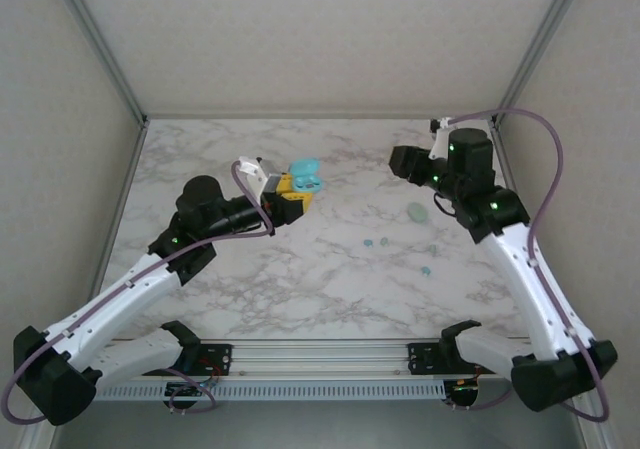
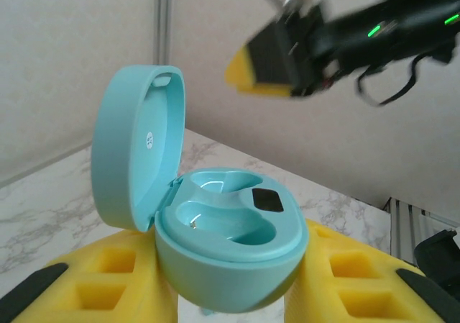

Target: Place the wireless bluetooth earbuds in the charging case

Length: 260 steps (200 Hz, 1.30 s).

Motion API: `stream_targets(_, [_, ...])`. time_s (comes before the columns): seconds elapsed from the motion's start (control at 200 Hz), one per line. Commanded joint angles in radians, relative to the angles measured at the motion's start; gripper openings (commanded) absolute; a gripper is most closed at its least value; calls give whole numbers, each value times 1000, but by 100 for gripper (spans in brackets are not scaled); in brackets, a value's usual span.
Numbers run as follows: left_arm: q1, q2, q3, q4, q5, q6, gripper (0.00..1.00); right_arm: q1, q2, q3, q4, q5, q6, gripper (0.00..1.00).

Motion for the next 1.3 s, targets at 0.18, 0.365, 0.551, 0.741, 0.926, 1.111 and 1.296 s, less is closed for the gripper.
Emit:
stream_targets(0.18, [-8,-32,-21,39,-14,-5,26,-65,169,-174,-227,-44,101,50])
stream_targets(0.365, [-7,-19,-19,42,0,-4,26,-71,116,-299,-284,76,203,47])
stream_targets(0.551, [-7,0,-17,60,26,-9,26,-145,-10,-478,-228,47,278,47])
stream_targets(0.741, [-8,13,3,42,54,-5,26,-271,-48,-572,-151,-106,245,46])
stream_targets(0.926, [-7,24,11,47,59,-10,26,-292,25,-565,-151,-152,163,46])
stream_targets(1.111, [-7,32,19,44,63,-10,26,-292,60,-557,-157,-64,121,48])
stream_targets(1.296, [-8,36,23,38,65,-9,26,-292,109,-556,-102,-112,87,49])
